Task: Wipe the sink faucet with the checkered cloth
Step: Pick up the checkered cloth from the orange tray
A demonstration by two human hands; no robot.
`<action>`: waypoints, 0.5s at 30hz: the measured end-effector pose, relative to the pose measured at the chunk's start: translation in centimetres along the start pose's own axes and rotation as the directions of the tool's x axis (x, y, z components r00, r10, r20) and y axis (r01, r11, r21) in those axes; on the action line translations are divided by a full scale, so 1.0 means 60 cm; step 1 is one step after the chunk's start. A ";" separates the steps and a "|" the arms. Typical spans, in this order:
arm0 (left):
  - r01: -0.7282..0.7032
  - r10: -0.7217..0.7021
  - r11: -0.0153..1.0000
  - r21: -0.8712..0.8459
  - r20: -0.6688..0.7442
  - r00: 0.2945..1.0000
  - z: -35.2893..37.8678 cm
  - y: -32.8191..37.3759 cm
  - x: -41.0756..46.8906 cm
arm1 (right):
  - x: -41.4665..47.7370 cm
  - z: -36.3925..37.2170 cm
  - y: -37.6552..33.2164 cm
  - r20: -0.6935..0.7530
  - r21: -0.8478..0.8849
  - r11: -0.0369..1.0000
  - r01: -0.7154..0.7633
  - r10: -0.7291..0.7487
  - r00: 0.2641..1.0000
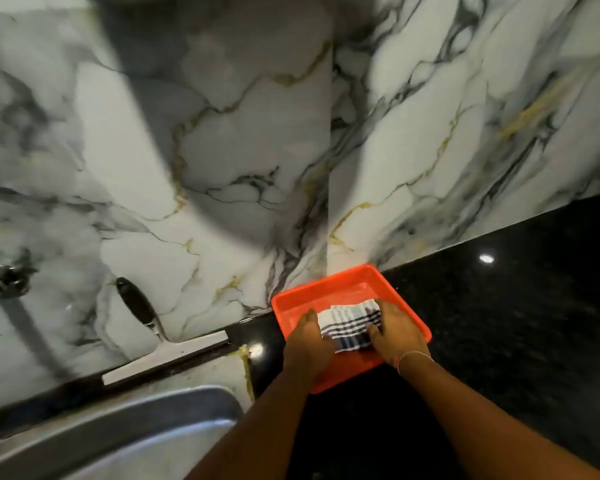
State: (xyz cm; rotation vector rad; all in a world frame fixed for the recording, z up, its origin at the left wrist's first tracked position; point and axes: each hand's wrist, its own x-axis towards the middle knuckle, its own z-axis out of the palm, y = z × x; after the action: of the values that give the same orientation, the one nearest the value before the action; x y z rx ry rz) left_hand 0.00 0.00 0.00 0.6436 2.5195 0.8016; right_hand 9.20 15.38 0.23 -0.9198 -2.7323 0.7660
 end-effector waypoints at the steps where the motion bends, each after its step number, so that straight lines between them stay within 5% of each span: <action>1: 0.021 -0.021 0.999 -0.024 0.007 1.000 0.012 0.001 0.024 | 0.019 0.009 0.008 0.022 0.005 0.999 -0.032 0.032 0.999; 8: 0.149 -0.140 0.986 -0.073 0.116 0.983 0.054 0.009 0.132 | 0.084 0.054 0.051 0.199 -0.031 0.950 -0.311 0.311 0.929; 15: 0.134 -0.137 0.989 0.062 0.043 0.990 0.098 -0.007 0.181 | 0.121 0.084 0.081 0.152 0.005 0.919 -0.394 0.389 0.909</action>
State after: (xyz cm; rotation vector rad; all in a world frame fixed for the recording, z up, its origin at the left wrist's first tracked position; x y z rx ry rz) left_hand -5.88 8.07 -7.32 0.4975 2.5205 0.6591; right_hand 4.43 20.96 -6.70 -1.4882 -2.6742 0.9809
